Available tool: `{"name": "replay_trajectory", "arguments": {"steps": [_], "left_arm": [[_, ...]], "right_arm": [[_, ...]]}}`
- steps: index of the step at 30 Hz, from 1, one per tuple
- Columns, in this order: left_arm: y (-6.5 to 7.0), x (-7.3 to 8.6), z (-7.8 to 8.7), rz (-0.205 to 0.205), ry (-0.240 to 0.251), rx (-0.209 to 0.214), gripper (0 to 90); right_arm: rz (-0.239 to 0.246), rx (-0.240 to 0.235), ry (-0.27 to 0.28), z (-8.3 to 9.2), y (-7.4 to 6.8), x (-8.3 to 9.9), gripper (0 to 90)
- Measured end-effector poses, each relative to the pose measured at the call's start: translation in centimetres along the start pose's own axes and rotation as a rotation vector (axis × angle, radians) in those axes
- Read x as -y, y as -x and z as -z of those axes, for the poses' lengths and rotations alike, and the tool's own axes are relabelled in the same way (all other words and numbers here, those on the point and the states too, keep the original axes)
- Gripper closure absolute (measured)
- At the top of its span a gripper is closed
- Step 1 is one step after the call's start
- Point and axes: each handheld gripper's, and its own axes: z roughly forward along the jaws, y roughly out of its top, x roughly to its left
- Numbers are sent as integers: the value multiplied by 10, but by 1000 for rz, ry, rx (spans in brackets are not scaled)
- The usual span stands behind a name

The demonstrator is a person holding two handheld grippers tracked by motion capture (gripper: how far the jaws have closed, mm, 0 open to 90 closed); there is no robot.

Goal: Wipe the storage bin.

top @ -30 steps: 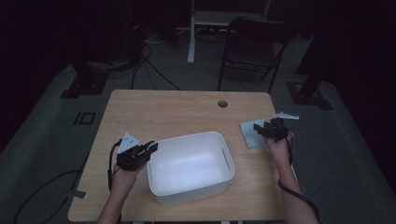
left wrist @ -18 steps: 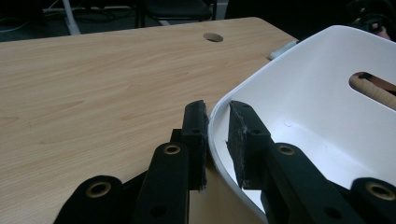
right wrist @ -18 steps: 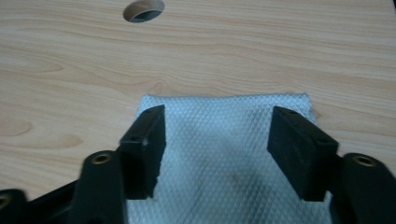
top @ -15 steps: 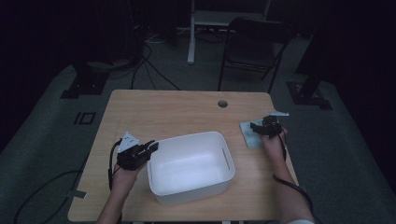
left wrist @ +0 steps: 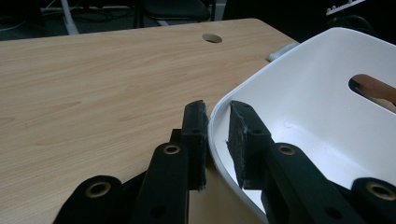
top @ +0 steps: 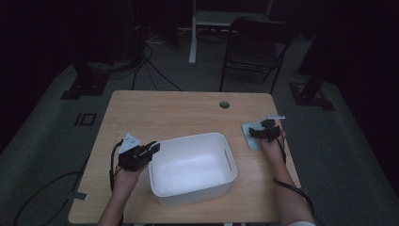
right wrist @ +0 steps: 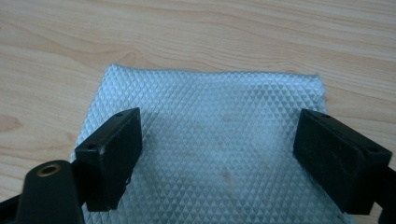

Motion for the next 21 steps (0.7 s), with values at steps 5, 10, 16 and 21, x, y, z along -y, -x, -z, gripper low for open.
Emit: {"name": "replay_trajectory", "arguments": {"steps": [5,10,16,21], "left_arm": [[0,0,0,2,0,4,768],[-1,0,-1,4,2,12,767],[-1,-1,-3,4,2,10,767],[0,-2,-4,1,-3,12,767]], "right_arm": [[2,-1,-6,1,-1,0,177],[8,-8,-9,4,-3,0,254],[32,-36,-28,11,-6,1,467],[46,-54,-22,15,-7,3,683]]}}
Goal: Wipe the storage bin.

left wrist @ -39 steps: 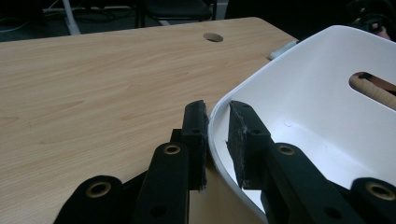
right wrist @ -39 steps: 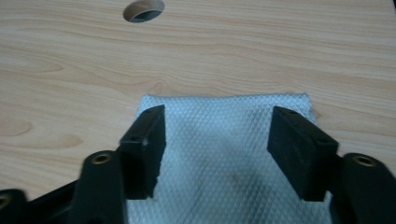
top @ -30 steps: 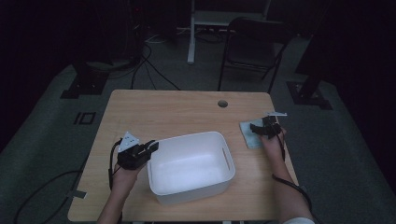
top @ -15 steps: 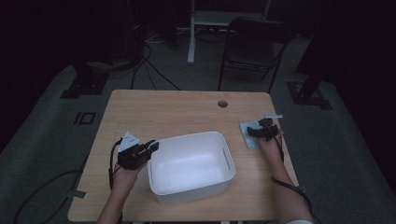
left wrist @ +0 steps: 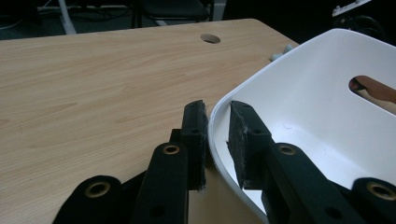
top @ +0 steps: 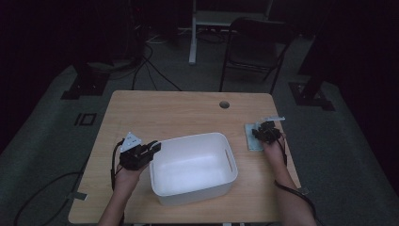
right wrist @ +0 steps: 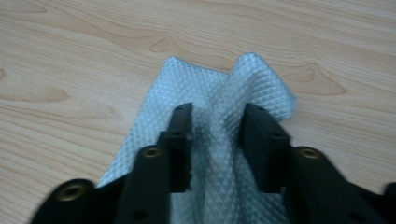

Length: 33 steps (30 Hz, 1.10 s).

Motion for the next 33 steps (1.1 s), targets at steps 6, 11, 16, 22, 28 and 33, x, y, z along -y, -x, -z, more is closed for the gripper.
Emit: {"name": "replay_trajectory", "arguments": {"steps": [6,11,16,22,28,33], "left_arm": [[0,0,-1,-1,2,5,767],[0,0,-1,-2,3,6,767],[0,0,-1,3,8,6,766],[0,0,-1,-4,4,5,766],[1,-1,-1,-9,-1,0,767],[1,-1,-1,-11,-3,-1,767]], "right_arm": [[-10,24,-12,2,-3,-1,807],[-58,2,0,8,-5,2,814],[-78,-48,19,27,-10,8,814],[-34,-158,68,61,-24,18,814],[4,-230,158,109,-46,23,814],[25,-294,233,151,-62,23,814]]}}
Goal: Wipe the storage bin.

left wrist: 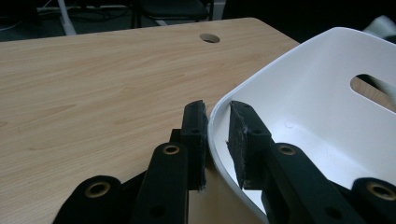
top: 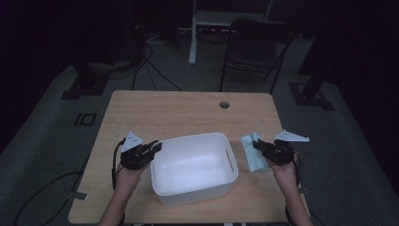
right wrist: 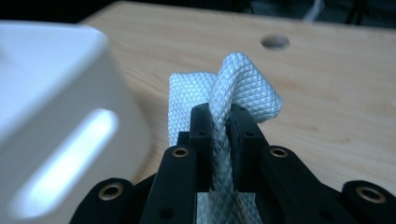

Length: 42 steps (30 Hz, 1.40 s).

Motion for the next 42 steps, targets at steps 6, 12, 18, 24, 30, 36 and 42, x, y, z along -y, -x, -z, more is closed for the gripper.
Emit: {"name": "replay_trajectory", "arguments": {"steps": [6,12,18,24,30,36,42], "left_arm": [[0,0,0,-1,-1,-1,767],[0,0,0,-2,-3,-3,768],[1,-1,0,-4,-5,-7,768],[1,0,0,-3,-5,-6,768],[2,-1,0,-2,-5,-11,768],[3,-1,-1,3,-5,-23,769],[3,-1,-1,8,-3,-19,769]], "right_arm": [[14,-84,83,35,-23,-10,815],[20,-205,128,56,-45,-12,814],[38,-292,99,55,-66,1,814],[38,-277,12,35,-73,18,813],[40,-246,-5,27,-76,23,814],[17,-249,0,20,-74,25,818],[15,-207,-62,5,-74,34,819]]}}
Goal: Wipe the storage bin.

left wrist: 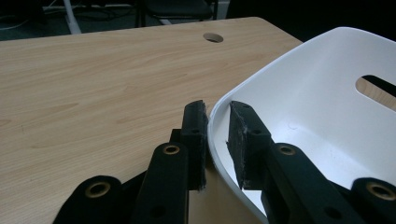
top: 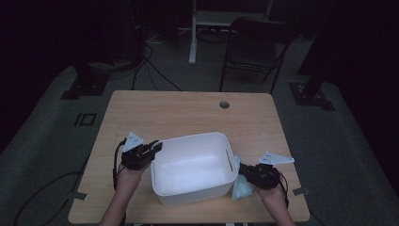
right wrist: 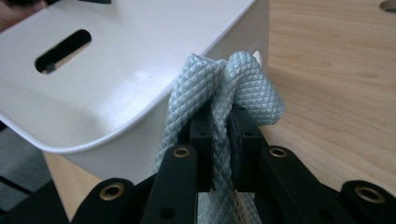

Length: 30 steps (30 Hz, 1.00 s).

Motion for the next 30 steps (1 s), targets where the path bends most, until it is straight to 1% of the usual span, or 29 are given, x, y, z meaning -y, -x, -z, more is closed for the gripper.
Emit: {"name": "replay_trajectory", "arguments": {"steps": [1,3,5,8,9,10,11,12,16,20,22,23,25,26,27,29,30], "left_arm": [[0,0,0,1,0,2,769],[-1,0,0,2,1,4,768],[-1,0,0,-1,1,12,769],[-2,1,0,7,6,19,767],[-2,1,0,5,4,18,767],[-2,0,0,-4,0,17,768],[-2,0,0,-8,-2,18,768],[-2,0,0,-12,-4,19,768],[-3,-2,0,-19,-15,21,770],[-3,-2,0,-21,-20,23,771],[-3,-2,0,-19,-20,23,771],[-2,-2,0,-18,-17,18,771],[-2,-2,0,-17,-16,16,771],[-2,-2,0,-17,-16,16,770],[-2,-2,0,-20,-16,12,770],[-2,-2,0,-18,-15,12,771],[-1,-2,0,-19,-14,11,771]], "right_arm": [[-12,-12,-2,0,2,0,818],[-13,-10,-4,1,3,-1,818],[-23,-20,34,7,3,-7,818],[-37,-33,82,16,5,-15,818],[-37,-33,82,16,5,-15,818],[-37,-48,109,19,4,-20,817],[-26,-44,104,18,3,-22,818],[-14,-30,100,16,2,-23,817],[-33,-39,101,11,6,-23,818],[-28,-36,98,9,6,-24,818],[-29,-37,98,8,7,-24,818],[-41,-46,101,7,8,-23,819],[-36,-33,95,5,8,-22,820],[-36,-33,95,5,8,-22,820],[-49,-45,101,4,9,-20,820],[-42,-33,85,2,10,-20,820],[-49,-38,92,1,10,-19,821]]}}
